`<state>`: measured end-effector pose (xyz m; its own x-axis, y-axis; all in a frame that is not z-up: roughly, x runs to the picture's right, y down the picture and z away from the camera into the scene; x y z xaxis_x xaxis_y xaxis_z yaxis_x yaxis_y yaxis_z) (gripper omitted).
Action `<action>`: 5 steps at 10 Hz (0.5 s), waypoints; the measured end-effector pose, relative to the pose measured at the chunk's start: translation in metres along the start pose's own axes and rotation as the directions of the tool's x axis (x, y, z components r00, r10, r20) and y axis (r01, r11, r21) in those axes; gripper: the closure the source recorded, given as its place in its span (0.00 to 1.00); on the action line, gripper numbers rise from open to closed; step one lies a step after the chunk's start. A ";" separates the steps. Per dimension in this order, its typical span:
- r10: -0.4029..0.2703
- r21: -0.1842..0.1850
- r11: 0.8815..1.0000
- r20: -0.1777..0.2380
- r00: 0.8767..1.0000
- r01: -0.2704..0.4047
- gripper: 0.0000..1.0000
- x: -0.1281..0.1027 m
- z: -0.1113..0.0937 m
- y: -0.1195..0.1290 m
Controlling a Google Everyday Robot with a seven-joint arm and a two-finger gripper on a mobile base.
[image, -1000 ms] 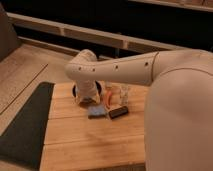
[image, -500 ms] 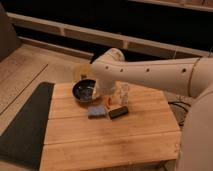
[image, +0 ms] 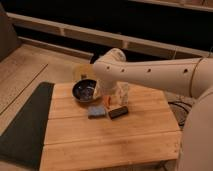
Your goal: Knock the bottle over
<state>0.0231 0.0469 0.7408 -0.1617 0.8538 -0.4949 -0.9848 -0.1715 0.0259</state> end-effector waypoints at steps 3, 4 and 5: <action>0.100 0.012 0.995 -0.018 0.995 -0.099 0.35 -0.016 0.030 -0.069; 0.090 0.008 0.996 -0.044 0.995 -0.090 0.35 -0.019 0.045 -0.078; 0.071 0.002 0.997 -0.082 0.994 -0.071 0.35 -0.024 0.064 -0.080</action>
<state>0.1017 0.0722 0.8064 -0.2253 0.7963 -0.5614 -0.9710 -0.2307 0.0624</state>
